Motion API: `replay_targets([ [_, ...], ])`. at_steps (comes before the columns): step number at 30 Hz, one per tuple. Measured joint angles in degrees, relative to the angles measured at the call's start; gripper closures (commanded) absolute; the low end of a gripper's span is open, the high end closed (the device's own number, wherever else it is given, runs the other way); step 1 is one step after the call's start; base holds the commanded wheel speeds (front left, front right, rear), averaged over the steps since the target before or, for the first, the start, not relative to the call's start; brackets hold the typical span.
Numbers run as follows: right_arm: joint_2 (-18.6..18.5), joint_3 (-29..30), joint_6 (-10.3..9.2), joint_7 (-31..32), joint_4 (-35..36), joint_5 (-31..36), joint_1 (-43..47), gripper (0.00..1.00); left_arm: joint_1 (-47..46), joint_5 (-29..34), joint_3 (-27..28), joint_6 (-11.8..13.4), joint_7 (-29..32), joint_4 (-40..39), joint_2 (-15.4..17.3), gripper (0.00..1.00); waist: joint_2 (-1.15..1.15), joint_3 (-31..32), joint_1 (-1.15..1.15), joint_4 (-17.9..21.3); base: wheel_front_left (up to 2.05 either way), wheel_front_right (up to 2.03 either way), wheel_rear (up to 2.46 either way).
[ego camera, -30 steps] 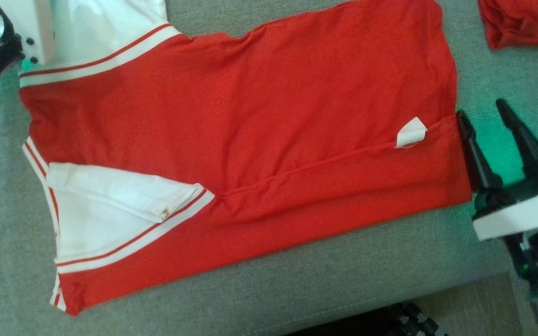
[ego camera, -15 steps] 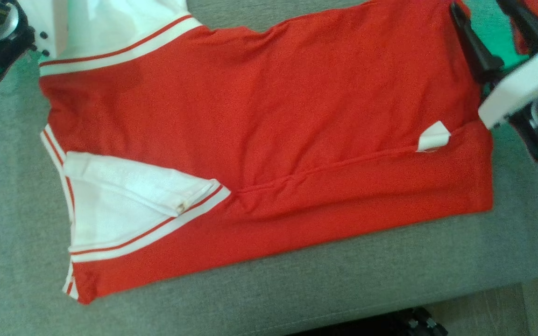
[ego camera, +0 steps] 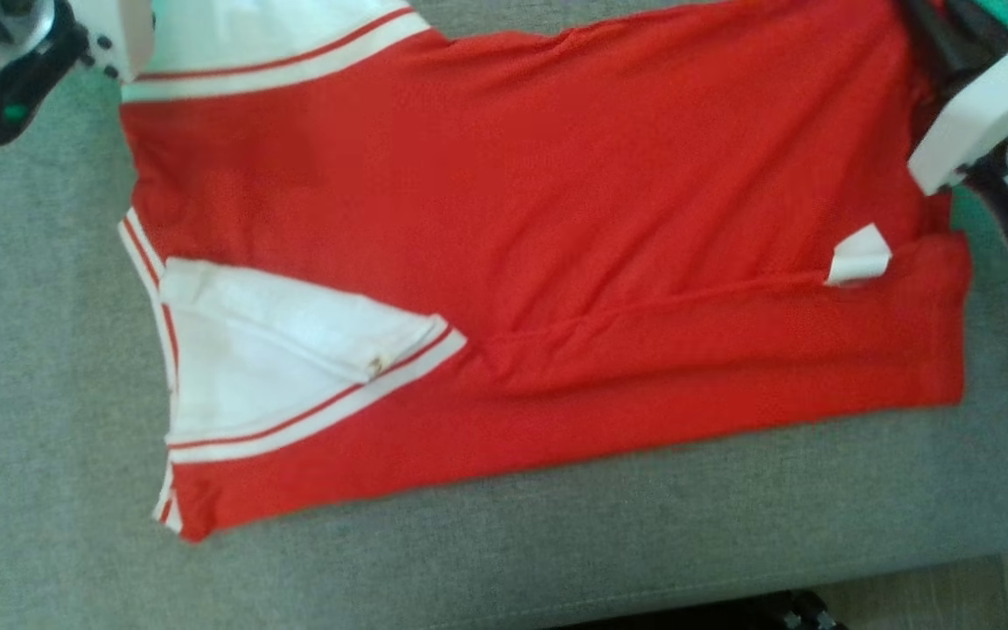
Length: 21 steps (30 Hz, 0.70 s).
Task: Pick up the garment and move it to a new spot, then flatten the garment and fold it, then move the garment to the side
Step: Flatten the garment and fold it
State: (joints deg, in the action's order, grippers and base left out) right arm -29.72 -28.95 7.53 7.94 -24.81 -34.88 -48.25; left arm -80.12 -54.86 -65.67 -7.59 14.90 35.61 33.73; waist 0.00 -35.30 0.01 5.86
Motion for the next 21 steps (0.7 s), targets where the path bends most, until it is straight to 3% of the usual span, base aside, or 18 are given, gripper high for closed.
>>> replay_targets([
  [5,-1.8,0.9,0.00,-5.5,0.8,-1.5,-1.5,1.00,-2.4,-2.9,-1.0,0.0,-7.5,-3.4,1.0,1.00,0.00,1.2,-0.01,-0.8,0.00,0.00,0.00],
  [8,-5.1,2.0,0.00,-6.9,2.6,-2.7,-1.1,1.00,-2.9,-6.7,-1.2,0.0,-9.5,-7.4,2.4,1.00,0.00,2.0,-0.01,-2.1,0.00,0.00,0.00],
  [13,-9.3,3.4,0.00,-9.1,7.7,-4.1,6.4,1.00,-1.5,-11.8,-3.7,0.0,-9.6,-16.4,8.7,1.00,0.00,3.6,-0.01,-4.2,0.00,0.00,0.00],
  [17,-10.6,6.1,0.00,-10.4,10.4,-4.6,14.4,1.00,3.9,-13.9,-6.4,0.0,-9.6,-23.6,14.9,1.00,0.00,5.2,-0.01,-5.6,0.00,0.00,0.00],
  [21,-10.7,9.6,0.00,-10.5,12.4,-4.7,20.6,1.00,11.1,-17.8,-7.3,0.1,-10.7,-30.1,18.6,1.00,0.00,6.6,-0.02,-7.0,0.00,0.00,0.00],
])
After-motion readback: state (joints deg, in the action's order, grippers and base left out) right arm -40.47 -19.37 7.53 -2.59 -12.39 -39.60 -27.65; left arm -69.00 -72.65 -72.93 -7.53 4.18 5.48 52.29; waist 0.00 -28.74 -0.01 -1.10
